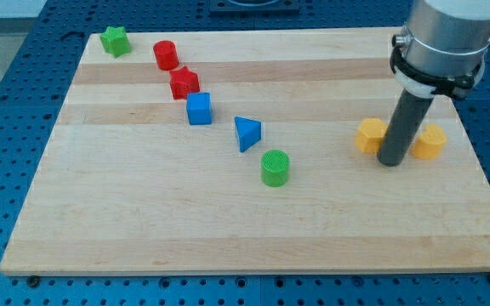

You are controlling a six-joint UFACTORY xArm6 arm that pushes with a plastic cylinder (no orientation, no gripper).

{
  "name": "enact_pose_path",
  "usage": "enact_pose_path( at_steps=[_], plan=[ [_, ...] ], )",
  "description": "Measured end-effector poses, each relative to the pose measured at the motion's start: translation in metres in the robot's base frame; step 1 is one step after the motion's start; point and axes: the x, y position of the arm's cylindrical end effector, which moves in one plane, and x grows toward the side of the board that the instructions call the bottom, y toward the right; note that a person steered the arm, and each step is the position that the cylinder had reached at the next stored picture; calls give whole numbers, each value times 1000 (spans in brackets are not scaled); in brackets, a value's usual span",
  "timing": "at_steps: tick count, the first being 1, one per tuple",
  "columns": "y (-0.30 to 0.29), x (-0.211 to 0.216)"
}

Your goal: Slide yellow heart towards bottom left

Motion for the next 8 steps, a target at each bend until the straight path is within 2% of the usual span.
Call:
enact_pose_path(
  at_steps=[3,4,6,8],
  plan=[
    [25,-77],
    [60,-68],
    [77,0],
    [77,1]
  ],
)
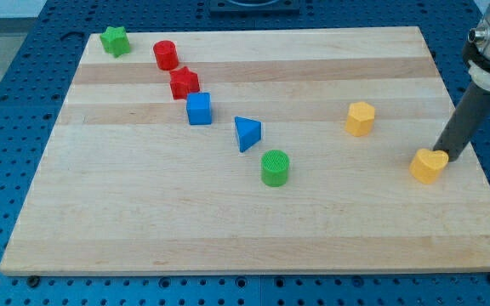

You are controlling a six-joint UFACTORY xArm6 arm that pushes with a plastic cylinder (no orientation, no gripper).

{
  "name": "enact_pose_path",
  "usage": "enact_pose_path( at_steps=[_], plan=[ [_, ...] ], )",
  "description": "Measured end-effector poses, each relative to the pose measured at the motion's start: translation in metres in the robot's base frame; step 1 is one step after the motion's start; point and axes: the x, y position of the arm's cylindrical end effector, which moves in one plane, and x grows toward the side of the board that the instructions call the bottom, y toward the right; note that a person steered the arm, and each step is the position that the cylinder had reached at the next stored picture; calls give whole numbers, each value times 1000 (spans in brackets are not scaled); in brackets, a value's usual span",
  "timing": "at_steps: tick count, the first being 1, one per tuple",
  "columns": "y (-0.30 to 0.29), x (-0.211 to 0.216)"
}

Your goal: Slide yellow heart towards bottom left

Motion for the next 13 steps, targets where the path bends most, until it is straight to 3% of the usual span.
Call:
enact_pose_path(
  at_steps=[2,5,7,11,13],
  plan=[
    [0,56],
    [1,-9],
    [-7,33],
    [-26,0],
    [-41,40]
  ],
)
